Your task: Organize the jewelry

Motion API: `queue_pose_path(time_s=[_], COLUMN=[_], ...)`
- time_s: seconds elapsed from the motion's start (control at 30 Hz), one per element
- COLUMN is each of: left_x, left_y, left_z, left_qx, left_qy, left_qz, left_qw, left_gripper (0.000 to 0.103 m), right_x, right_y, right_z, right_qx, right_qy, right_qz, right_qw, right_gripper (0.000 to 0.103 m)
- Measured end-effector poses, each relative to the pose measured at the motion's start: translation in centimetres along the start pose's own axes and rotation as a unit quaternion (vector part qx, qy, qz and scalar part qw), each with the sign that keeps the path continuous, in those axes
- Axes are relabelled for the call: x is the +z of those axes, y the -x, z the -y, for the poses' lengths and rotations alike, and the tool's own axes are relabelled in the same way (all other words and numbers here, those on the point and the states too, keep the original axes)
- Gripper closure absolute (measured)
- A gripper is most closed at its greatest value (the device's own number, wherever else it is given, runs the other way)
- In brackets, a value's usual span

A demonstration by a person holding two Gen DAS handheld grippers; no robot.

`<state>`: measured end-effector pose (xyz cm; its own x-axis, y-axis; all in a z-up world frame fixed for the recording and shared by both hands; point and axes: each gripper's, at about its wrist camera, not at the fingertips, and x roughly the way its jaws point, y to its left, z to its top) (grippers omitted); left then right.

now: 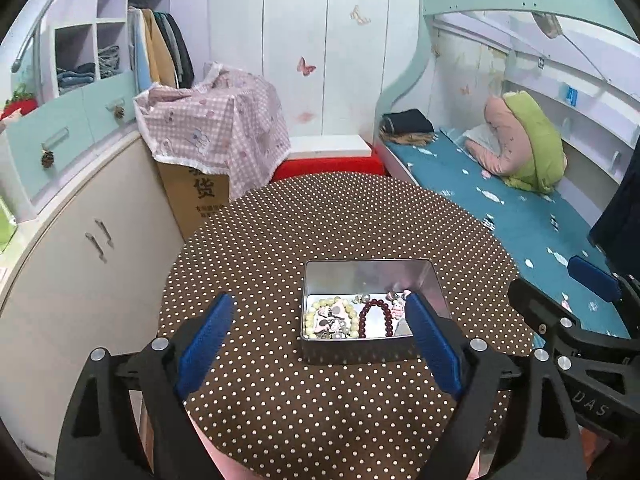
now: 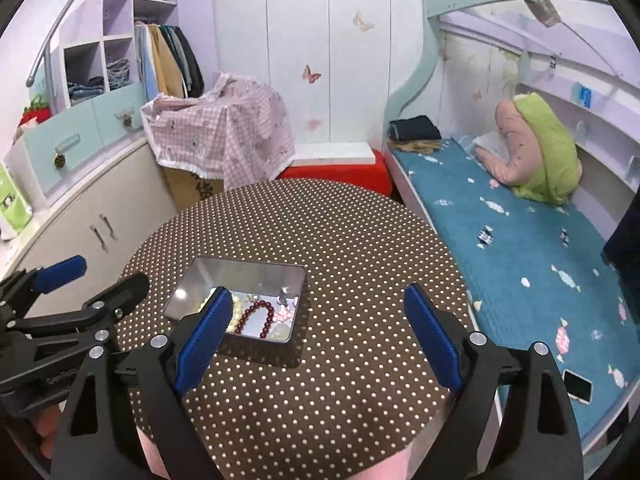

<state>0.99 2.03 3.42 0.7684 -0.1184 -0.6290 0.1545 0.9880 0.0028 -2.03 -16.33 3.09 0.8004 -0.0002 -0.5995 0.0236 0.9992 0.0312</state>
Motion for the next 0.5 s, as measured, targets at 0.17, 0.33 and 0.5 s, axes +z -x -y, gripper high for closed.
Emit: queue_pose_path(time_s=[0.17, 0.33, 0.5], left_x=[-0.3, -0.5, -0.8], left_y=[1.5, 2.3, 2.8], left_z=[0.3, 0.9, 1.0], left_qx=[0.000, 0.006, 0.007], left_qy=[0.000, -0.006, -0.004], left_qz=[0.012, 0.022, 0.028], left_qw=[0.9999, 0.9997, 0.9996], left_gripper=[0.018, 0.018, 0.018], right_x=[-0.5, -0.6, -0.7], right_y=[1.6, 2.6, 3.1], right_z=[0.2, 0.6, 0.7], right_qx=[-0.009, -0.020, -0.029], right_qy=[-0.002, -0.006, -0.006], right_qz=[0.010, 0.017, 0.023], right_qw=[1.000, 1.000, 0.999], right_gripper=[0.018, 0.018, 0.018])
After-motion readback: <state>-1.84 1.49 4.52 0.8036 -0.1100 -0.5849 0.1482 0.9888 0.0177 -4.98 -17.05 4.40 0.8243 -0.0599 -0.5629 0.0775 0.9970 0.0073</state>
